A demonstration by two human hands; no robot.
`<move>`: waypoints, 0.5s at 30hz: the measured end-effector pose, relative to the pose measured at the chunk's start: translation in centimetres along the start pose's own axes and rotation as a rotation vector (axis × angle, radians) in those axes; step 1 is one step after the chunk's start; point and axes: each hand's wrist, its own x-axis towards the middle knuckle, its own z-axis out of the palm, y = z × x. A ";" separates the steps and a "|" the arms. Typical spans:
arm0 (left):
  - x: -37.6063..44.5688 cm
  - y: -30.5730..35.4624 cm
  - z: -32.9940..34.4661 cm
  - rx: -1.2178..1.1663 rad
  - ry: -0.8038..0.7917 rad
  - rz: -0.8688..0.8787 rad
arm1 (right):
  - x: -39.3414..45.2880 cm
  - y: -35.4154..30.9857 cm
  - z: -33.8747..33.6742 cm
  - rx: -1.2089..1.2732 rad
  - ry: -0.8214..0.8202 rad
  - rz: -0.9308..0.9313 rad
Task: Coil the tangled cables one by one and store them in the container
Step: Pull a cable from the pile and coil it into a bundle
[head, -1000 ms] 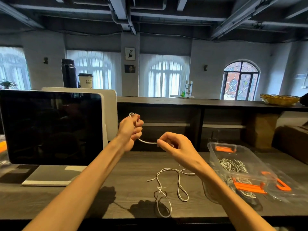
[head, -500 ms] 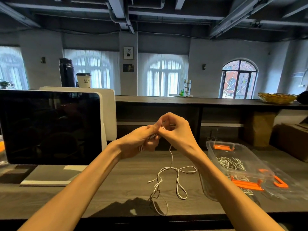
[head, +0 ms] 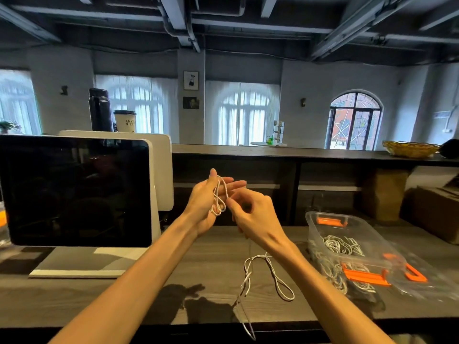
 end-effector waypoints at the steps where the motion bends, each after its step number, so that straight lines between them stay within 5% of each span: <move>1: -0.1 0.0 0.2 -0.058 -0.006 -0.021 | -0.1 0.0 0.3 -0.022 -0.005 -0.006; 7: 1.0 0.8 -0.9 -0.162 0.125 0.028 | -0.9 -0.2 0.3 -0.042 -0.159 -0.008; 12: 1.9 1.7 -2.8 0.181 0.164 0.039 | -0.6 0.5 -1.6 -0.132 -0.194 0.011; 15: 1.5 1.8 -2.9 0.344 -0.002 -0.077 | -0.1 -0.1 -2.2 -0.153 -0.272 -0.073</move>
